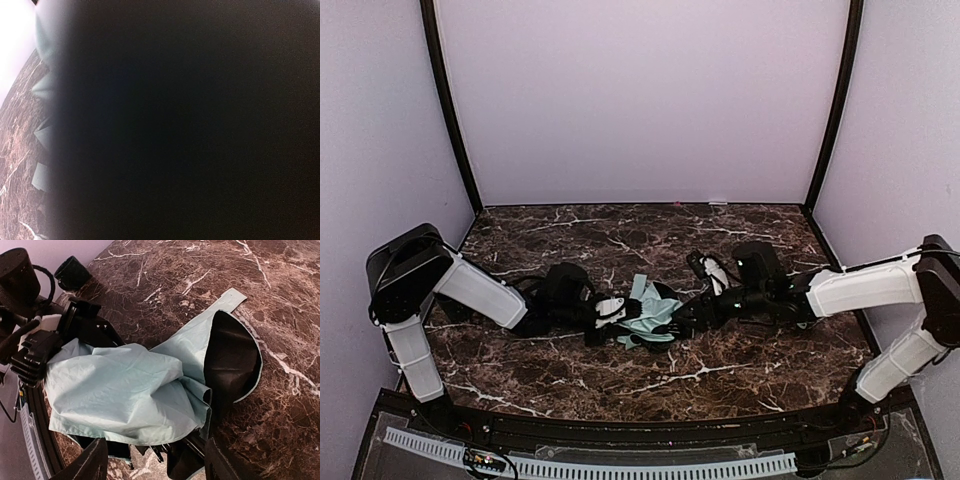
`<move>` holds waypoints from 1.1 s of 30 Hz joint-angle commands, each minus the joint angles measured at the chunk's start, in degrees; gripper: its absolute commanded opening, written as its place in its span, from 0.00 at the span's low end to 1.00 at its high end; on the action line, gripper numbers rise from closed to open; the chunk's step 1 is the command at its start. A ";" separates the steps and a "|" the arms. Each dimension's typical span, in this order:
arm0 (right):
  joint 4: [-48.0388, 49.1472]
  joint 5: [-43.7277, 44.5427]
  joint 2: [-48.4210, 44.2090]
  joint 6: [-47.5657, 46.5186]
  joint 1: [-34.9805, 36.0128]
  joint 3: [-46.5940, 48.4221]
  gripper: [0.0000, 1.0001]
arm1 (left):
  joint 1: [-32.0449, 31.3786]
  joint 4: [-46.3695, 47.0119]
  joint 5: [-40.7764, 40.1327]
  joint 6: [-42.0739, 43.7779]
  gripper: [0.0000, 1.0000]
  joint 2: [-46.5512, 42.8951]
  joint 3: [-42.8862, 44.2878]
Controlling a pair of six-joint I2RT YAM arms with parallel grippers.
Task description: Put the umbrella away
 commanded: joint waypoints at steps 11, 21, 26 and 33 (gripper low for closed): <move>0.74 -13.19 8.10 4.86 -0.97 9.23 0.00 | -0.12 -6.17 -2.63 0.75 0.00 -0.31 0.01; -9.12 -7.74 -0.74 -3.88 -13.82 7.41 0.00 | -0.20 -8.79 -3.03 2.27 0.00 0.10 0.78; -6.41 -9.24 5.36 -5.03 -9.18 12.37 0.00 | -0.38 -10.09 -2.47 2.09 0.00 0.47 1.63; -4.77 -7.34 18.75 -3.29 -7.20 18.36 0.00 | -1.09 -11.19 -2.13 2.62 0.00 0.56 2.01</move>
